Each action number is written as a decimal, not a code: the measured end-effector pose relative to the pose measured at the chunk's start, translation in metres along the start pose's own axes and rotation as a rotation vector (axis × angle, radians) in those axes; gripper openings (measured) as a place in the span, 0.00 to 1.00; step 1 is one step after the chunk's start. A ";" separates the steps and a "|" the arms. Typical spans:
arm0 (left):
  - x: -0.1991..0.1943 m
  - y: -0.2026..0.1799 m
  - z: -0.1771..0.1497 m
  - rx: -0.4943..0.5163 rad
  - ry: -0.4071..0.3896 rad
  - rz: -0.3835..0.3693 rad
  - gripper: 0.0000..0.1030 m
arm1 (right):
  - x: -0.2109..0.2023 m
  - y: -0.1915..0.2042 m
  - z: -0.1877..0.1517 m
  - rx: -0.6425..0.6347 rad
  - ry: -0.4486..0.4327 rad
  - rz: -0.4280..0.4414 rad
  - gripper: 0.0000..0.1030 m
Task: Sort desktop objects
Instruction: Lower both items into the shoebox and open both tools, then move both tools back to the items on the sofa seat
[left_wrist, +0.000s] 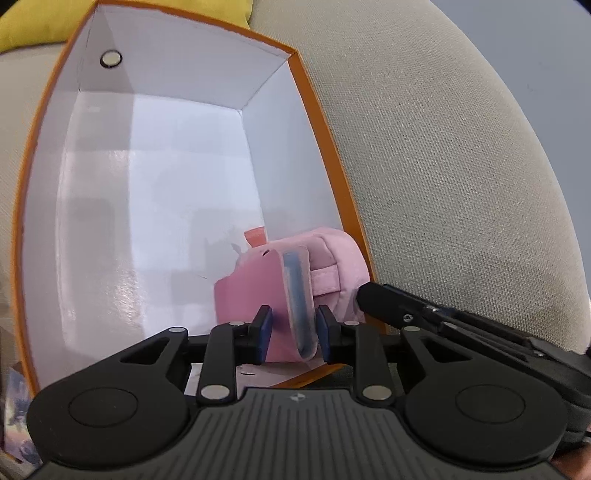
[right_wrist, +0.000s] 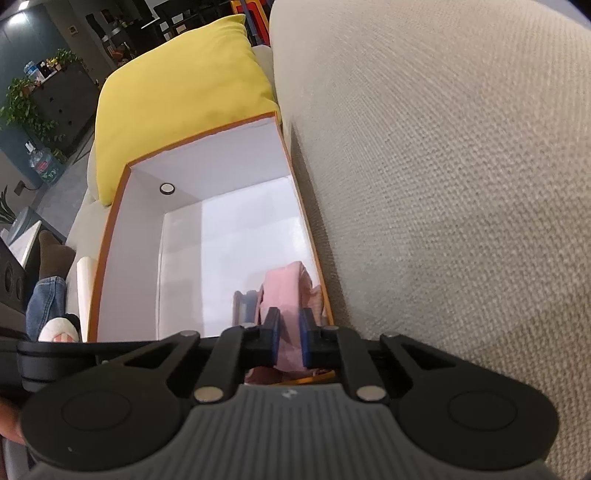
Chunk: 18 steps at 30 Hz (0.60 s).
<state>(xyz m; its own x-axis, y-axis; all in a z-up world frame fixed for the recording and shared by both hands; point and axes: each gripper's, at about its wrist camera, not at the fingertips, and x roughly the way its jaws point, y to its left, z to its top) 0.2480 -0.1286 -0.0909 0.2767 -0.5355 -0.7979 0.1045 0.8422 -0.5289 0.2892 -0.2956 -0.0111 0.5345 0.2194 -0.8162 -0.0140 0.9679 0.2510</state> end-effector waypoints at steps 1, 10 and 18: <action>-0.001 -0.001 0.000 0.009 0.001 0.002 0.28 | -0.006 0.001 -0.002 -0.010 -0.011 -0.003 0.18; -0.061 -0.015 -0.013 0.123 -0.093 0.051 0.37 | -0.049 0.022 -0.010 -0.073 -0.109 0.026 0.19; -0.185 0.014 -0.049 0.207 -0.272 0.258 0.38 | -0.075 0.078 -0.044 -0.246 -0.138 0.197 0.24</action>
<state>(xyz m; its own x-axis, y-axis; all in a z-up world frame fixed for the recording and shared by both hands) 0.1512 -0.0210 0.0349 0.5579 -0.2930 -0.7764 0.1812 0.9560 -0.2306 0.2106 -0.2309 0.0473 0.6106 0.4025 -0.6820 -0.3228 0.9129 0.2497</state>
